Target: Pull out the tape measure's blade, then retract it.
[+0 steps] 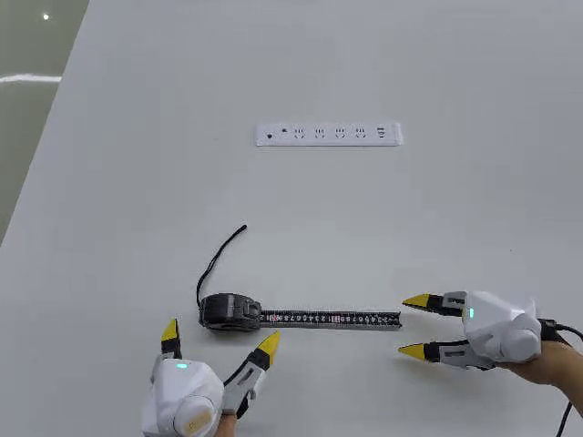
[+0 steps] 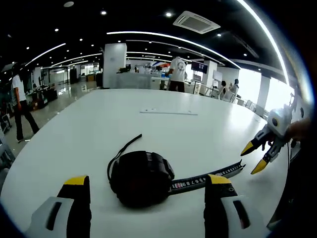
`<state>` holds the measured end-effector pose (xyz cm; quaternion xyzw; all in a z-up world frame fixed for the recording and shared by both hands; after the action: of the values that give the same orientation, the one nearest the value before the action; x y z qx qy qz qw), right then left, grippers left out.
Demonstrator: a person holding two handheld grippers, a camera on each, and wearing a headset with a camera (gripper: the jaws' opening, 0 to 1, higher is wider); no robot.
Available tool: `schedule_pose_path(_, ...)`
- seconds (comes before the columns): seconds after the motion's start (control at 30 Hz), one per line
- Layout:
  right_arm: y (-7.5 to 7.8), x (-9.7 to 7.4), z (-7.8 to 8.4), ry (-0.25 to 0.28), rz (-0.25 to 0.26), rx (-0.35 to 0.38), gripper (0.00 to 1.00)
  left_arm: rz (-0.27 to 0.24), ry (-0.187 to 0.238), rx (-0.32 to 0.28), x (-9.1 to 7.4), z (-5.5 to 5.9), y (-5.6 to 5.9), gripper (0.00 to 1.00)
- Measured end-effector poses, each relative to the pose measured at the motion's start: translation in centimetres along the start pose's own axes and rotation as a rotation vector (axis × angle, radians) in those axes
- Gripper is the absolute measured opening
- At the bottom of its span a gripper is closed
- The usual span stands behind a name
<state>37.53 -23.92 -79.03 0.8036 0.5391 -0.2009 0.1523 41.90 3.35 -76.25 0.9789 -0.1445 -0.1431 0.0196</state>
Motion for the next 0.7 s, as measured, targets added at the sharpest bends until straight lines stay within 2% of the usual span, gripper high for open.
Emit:
schedule_pose_path(0.17, 0.0, 0.3, 0.3, -0.009, -0.030, -0.013, 0.34, -0.008, -0.002, -0.006, 0.3, 0.1, 0.1, 0.91)
schedule_pose_path(0.2, 0.4, 0.8, 1.0, -0.028, -0.077, -0.038, 0.33, -0.014, -0.003, -0.016, 0.9, -0.1, 0.3, 0.91)
schedule_pose_path(0.23, 0.4, 0.9, 1.1, -0.030, -0.087, -0.043, 0.31, -0.015, -0.001, -0.018, 1.0, -0.1, 0.3, 0.90)
schedule_pose_path(0.6, 1.1, 1.8, 2.1, -0.045, -0.157, -0.067, 0.22, -0.047, -0.010, -0.033, 2.0, 0.2, 0.3, 0.88)
schedule_pose_path(0.7, 1.2, 2.0, 2.1, -0.034, -0.175, -0.061, 0.20, -0.052, -0.014, -0.034, 2.2, 0.4, 0.3, 0.88)
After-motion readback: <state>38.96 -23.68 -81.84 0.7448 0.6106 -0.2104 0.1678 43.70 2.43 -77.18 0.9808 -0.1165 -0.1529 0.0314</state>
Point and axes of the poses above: the centre of the closed fingertips' face, and the gripper's own axes: x roughly forward along the fingers, y roughly to its right, z roughly out of its underside, the point moved 2 cm from there along -x, roughly backward along the fingers, and after that the axes turned 14 degrees about y, right-handed, at the moved point
